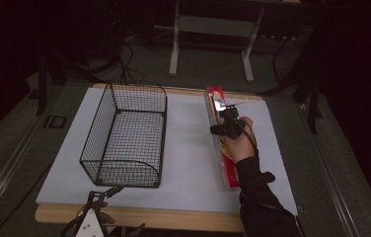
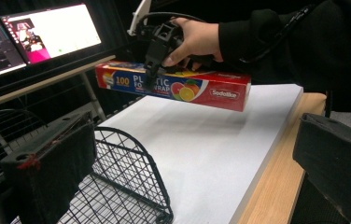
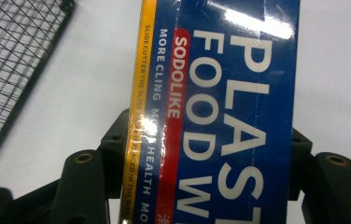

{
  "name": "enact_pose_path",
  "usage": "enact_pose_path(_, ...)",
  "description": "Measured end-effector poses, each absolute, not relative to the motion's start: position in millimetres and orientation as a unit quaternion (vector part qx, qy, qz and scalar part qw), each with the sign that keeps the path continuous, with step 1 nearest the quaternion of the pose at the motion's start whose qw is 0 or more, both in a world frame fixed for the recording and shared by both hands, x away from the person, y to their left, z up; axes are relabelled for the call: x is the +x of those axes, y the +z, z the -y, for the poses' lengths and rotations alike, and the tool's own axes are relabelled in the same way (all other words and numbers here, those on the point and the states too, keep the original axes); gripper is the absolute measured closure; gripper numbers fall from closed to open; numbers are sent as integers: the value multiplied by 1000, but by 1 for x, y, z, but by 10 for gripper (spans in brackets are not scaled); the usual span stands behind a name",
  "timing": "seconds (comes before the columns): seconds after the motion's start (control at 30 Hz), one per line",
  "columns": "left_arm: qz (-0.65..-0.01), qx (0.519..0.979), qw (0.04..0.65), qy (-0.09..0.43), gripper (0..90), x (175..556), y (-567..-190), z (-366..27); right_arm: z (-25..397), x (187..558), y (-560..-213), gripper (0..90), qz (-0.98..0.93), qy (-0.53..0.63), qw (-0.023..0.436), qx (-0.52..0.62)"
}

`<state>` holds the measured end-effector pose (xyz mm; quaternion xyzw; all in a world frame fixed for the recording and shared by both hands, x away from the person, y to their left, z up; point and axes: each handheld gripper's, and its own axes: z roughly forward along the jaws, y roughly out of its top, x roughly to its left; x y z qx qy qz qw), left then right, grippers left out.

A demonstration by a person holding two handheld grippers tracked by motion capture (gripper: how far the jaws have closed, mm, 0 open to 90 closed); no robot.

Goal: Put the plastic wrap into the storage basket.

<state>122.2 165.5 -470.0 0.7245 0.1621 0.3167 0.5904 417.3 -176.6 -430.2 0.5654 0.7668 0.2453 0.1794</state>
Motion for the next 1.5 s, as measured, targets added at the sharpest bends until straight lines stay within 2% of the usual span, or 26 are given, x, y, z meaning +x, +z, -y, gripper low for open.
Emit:
enact_pose_path(0.23,-163,725,591,315,1,122,-470,-165,172,417,-420,394,-772,255,179,553)
enact_pose_path(0.57,-163,724,591,315,1,122,-470,-166,146,416,-394,395,-792,265,199,512)
enact_pose_path(0.83,-165,724,591,313,1,122,-470,-166,127,417,-375,395,-802,278,196,491)
enact_pose_path(1.03,-164,724,593,311,1,122,-470,-166,90,414,-357,395,-817,292,194,457)
enact_pose_path(1.23,-164,725,593,310,1,122,-471,-166,71,412,-352,395,-826,298,192,439)
enact_pose_path(1.5,-164,723,596,308,1,121,-470,-166,25,407,-341,395,-843,307,192,398)
